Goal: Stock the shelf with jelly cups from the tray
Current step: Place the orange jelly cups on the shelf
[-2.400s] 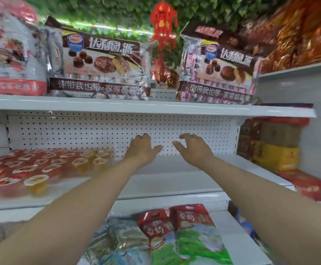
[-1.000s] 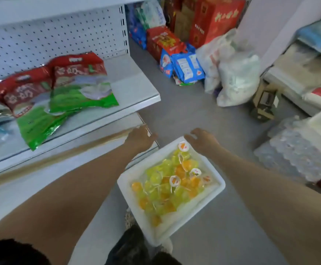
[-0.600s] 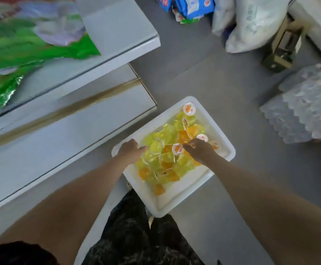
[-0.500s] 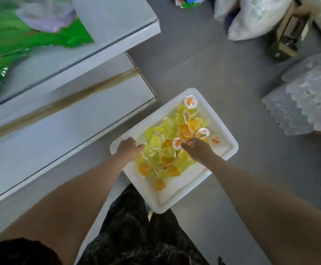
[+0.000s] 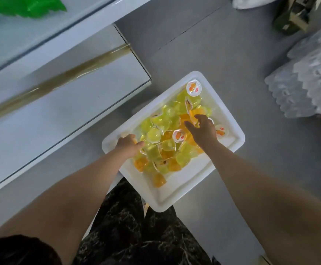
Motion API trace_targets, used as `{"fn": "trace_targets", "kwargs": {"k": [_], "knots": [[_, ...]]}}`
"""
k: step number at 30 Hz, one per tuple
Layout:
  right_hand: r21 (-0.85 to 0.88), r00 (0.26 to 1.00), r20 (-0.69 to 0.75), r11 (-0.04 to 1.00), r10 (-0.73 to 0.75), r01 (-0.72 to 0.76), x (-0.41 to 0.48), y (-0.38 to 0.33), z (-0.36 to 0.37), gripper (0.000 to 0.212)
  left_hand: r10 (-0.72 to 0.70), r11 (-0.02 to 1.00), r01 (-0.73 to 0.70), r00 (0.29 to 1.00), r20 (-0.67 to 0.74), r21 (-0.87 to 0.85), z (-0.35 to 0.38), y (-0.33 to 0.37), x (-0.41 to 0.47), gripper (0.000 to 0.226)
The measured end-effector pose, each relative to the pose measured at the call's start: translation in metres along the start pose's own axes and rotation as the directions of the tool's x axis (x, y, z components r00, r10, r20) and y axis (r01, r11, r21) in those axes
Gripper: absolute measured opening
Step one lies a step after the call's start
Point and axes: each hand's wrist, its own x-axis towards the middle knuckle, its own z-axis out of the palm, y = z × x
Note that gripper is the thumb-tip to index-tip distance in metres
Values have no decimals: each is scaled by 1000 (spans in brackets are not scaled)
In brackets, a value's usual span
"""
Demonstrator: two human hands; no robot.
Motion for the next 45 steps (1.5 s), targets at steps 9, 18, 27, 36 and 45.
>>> {"fn": "trace_targets", "kwargs": {"k": [9, 18, 27, 36, 45], "knots": [[237, 993, 95, 967, 69, -90, 20, 0, 11, 56, 7, 1000, -7, 999, 47, 4, 2, 1, 16, 61], [135, 978, 206, 989, 28, -57, 32, -3, 15, 70, 17, 997, -21, 998, -60, -77, 4, 4, 12, 59], [291, 978, 195, 947, 76, -132, 33, -6, 9, 41, -87, 951, -4, 956, -280, -308, 11, 9, -7, 47], [270, 977, 214, 961, 1, -60, 31, -7, 11, 55, -174, 854, -40, 918, -358, -518, 34, 15, -28, 42], [349, 933, 359, 922, 34, -168, 30, 2, -1, 48, -168, 816, -92, 907, -386, -570, 34, 14, -34, 32]]}}
